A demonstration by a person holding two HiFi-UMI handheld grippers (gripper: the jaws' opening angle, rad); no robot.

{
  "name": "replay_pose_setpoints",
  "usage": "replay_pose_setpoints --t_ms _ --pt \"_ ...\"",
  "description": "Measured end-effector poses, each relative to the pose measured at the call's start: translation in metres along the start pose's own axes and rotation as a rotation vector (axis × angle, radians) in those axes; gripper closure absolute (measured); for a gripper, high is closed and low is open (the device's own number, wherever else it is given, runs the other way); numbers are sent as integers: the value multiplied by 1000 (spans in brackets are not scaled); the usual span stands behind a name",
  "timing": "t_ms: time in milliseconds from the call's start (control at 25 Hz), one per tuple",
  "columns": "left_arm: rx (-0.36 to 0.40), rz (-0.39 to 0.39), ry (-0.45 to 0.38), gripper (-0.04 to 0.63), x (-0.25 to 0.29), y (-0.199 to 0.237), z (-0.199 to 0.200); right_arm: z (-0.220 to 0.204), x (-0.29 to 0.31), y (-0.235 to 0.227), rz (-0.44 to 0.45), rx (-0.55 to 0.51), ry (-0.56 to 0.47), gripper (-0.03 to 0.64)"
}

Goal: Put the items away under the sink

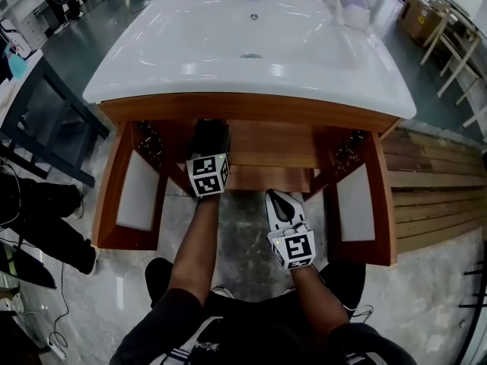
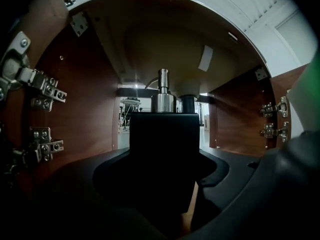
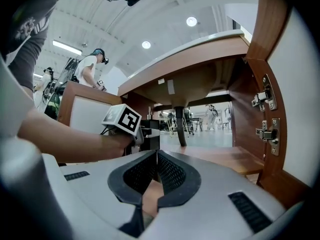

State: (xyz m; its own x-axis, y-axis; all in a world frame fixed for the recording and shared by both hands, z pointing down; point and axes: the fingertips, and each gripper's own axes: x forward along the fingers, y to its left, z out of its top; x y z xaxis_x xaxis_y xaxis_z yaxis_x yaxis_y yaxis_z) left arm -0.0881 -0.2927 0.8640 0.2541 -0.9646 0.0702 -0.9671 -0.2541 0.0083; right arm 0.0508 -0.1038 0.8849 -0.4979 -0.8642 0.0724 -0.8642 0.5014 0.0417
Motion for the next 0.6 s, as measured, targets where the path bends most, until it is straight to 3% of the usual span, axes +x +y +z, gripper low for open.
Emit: replay_pose_setpoints --t_ms 600 --pt "27 12 9 274 1 -5 -4 4 -10 5 15 13 -13 594"
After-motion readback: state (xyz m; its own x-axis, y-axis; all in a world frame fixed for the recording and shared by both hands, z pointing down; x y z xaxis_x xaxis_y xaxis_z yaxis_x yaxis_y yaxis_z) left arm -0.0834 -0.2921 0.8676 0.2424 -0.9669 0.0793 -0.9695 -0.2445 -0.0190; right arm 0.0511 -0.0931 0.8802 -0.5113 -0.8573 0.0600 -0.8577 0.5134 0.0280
